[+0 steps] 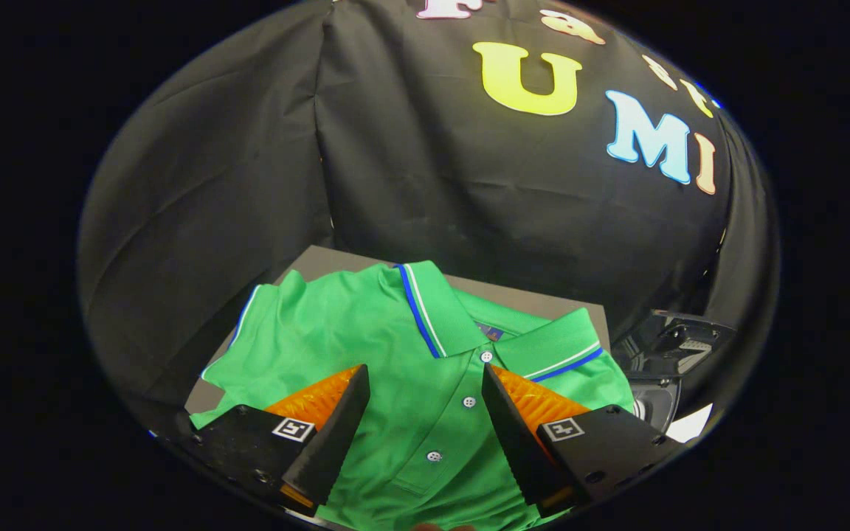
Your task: Put the clothes into the washing machine and then close the washing machine lid.
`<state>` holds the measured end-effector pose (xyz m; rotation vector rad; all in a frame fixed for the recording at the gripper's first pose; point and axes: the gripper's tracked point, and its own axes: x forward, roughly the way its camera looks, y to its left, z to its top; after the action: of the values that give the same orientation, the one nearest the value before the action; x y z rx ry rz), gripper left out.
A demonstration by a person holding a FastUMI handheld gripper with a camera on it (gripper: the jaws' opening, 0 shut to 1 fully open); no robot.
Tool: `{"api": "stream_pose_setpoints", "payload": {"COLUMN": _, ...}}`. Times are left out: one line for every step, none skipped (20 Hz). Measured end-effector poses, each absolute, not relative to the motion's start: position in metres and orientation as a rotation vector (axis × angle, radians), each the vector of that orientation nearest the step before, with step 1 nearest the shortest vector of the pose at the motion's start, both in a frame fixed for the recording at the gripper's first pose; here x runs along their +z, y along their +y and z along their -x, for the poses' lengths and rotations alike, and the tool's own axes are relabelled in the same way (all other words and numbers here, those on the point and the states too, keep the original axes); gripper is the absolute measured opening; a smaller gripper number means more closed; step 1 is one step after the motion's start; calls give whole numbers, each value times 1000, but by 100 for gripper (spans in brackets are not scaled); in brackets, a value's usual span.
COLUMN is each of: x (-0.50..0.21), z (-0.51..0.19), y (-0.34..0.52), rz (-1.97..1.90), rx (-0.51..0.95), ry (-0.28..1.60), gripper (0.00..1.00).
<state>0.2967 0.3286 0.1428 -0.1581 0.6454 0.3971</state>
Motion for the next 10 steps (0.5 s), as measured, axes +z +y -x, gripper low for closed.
{"api": "stream_pose_setpoints", "payload": {"x": 137, "z": -297, "y": 326, "rz": 176, "rx": 387, "ry": 658, "gripper": 96}}
{"api": "stream_pose_setpoints", "payload": {"x": 131, "z": -296, "y": 324, "rz": 188, "rx": 382, "ry": 672, "gripper": 97}}
{"api": "stream_pose_setpoints", "payload": {"x": 129, "z": -296, "y": 324, "rz": 185, "rx": 384, "ry": 673, "gripper": 97}}
{"api": "stream_pose_setpoints", "payload": {"x": 129, "z": -297, "y": 324, "rz": 177, "rx": 378, "ry": 671, "gripper": 98}}
{"api": "stream_pose_setpoints", "payload": {"x": 128, "z": -297, "y": 322, "rz": 174, "rx": 375, "ry": 682, "gripper": 97}}
{"api": "stream_pose_setpoints", "payload": {"x": 127, "z": -297, "y": 322, "rz": 166, "rx": 373, "ry": 687, "gripper": 99}}
{"api": "stream_pose_setpoints", "payload": {"x": 126, "z": -297, "y": 321, "rz": 157, "rx": 373, "ry": 696, "gripper": 99}}
{"api": "stream_pose_setpoints", "payload": {"x": 125, "z": -295, "y": 321, "rz": 146, "rx": 373, "ry": 700, "gripper": 99}}
{"api": "stream_pose_setpoints", "payload": {"x": 125, "z": -295, "y": 321, "rz": 137, "rx": 375, "ry": 701, "gripper": 99}}
{"api": "stream_pose_setpoints", "payload": {"x": 126, "z": -294, "y": 322, "rz": 136, "rx": 380, "ry": 696, "gripper": 99}}
